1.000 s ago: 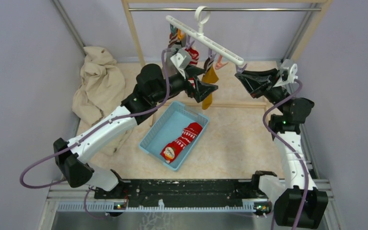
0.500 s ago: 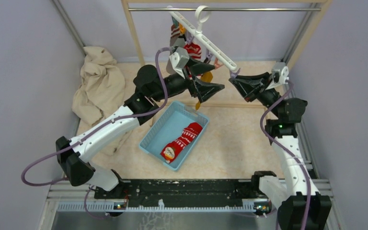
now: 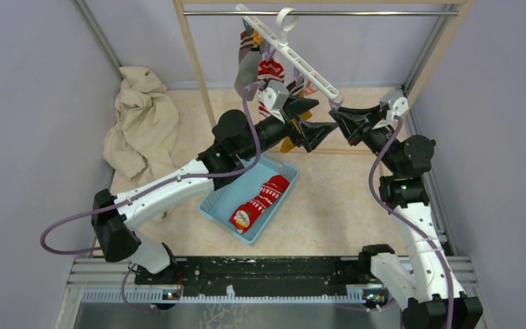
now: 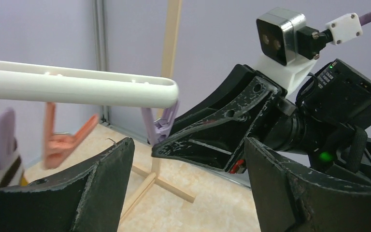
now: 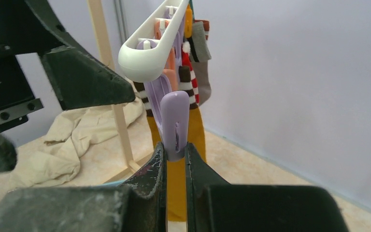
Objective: Clip the socks to the hanger
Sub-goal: Open the clamp at the hanger.
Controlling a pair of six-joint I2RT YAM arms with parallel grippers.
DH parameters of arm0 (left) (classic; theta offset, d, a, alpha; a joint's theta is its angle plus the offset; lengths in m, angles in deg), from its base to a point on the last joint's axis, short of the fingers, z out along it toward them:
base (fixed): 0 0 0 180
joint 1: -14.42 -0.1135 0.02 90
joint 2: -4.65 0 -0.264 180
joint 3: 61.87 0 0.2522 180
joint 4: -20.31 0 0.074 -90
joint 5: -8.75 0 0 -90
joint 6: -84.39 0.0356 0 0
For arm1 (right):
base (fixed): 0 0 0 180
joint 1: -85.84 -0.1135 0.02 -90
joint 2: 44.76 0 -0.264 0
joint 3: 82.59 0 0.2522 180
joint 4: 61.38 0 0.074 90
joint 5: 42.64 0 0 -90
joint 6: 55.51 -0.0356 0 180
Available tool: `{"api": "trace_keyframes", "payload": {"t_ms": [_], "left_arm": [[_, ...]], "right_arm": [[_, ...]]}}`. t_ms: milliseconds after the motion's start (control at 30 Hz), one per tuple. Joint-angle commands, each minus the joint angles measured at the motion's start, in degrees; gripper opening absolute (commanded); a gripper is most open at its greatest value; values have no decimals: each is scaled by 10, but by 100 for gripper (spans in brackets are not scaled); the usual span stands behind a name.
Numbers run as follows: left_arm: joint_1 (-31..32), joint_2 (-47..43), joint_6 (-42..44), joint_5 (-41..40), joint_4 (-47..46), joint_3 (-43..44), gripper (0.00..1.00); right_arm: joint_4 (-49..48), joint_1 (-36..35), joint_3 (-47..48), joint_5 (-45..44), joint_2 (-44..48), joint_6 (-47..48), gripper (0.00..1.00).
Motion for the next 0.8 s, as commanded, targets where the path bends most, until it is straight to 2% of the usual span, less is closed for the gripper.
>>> {"api": "trace_keyframes", "payload": {"t_ms": [0, 133, 233, 367, 533, 767], "left_arm": [[48, 6, 72, -118, -88, -19, 88], [80, 24, 136, -198, -124, -22, 88], [83, 38, 143, -263, -137, -20, 80], [83, 55, 173, -329, -157, -16, 79], [77, 72, 175, -340, -167, -8, 79], [52, 59, 94, -271, -170, -23, 76]], "right_arm": [[15, -17, 33, -28, 10, 24, 0], [21, -20, 33, -35, 13, 30, 0], [24, -24, 34, -34, 15, 34, 0], [32, -30, 37, -31, 20, 43, 0], [31, -37, 38, -18, 23, 46, 0], [30, -42, 30, -12, 18, 50, 0]]}}
